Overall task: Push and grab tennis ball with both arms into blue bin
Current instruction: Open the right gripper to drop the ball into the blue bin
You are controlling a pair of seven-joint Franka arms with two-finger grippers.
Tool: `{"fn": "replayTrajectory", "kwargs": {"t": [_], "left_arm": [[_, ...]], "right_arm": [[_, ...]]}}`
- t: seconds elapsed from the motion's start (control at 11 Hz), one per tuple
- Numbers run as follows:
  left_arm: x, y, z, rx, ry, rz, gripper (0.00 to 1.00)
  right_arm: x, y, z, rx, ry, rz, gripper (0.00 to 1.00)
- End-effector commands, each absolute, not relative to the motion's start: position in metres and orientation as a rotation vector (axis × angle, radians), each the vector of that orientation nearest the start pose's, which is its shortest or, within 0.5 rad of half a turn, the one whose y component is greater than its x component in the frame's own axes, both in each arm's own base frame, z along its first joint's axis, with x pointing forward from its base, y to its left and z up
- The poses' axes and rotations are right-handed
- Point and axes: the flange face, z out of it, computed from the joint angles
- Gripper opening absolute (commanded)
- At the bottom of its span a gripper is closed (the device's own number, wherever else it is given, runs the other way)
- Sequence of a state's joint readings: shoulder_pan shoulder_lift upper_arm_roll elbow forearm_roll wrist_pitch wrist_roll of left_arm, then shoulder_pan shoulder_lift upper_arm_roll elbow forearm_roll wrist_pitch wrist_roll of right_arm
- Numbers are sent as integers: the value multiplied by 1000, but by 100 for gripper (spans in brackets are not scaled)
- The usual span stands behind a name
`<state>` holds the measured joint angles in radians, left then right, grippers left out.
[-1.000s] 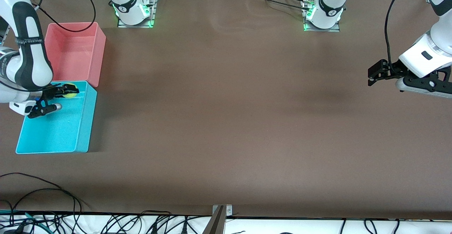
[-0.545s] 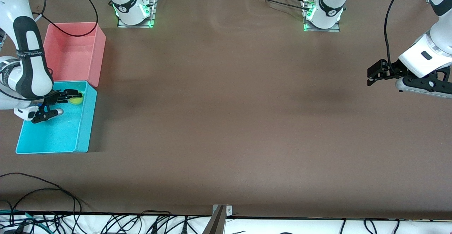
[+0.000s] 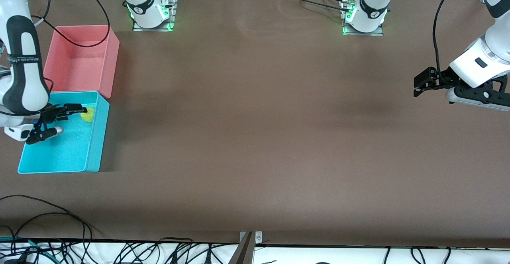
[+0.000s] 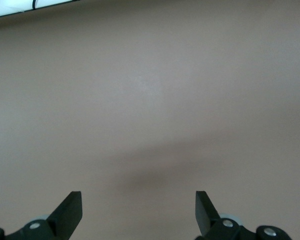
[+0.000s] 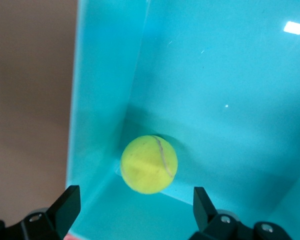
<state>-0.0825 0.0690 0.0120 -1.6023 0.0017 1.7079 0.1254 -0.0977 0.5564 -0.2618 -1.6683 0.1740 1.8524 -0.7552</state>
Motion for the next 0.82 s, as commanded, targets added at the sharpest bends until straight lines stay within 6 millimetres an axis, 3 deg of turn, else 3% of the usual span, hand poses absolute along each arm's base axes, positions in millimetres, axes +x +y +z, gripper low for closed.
{"fn": "replayTrajectory", "kwargs": {"t": [0.0, 0.36, 0.73], "left_arm": [[583, -41, 588, -3141, 292, -51, 100], [584, -41, 587, -3144, 285, -51, 100], [584, -41, 586, -3168, 286, -48, 100]], "right_arm": [[631, -183, 325, -2871, -441, 424, 100], [651, -145, 385, -2933, -379, 473, 100], [665, -124, 433, -2997, -375, 414, 100]]}}
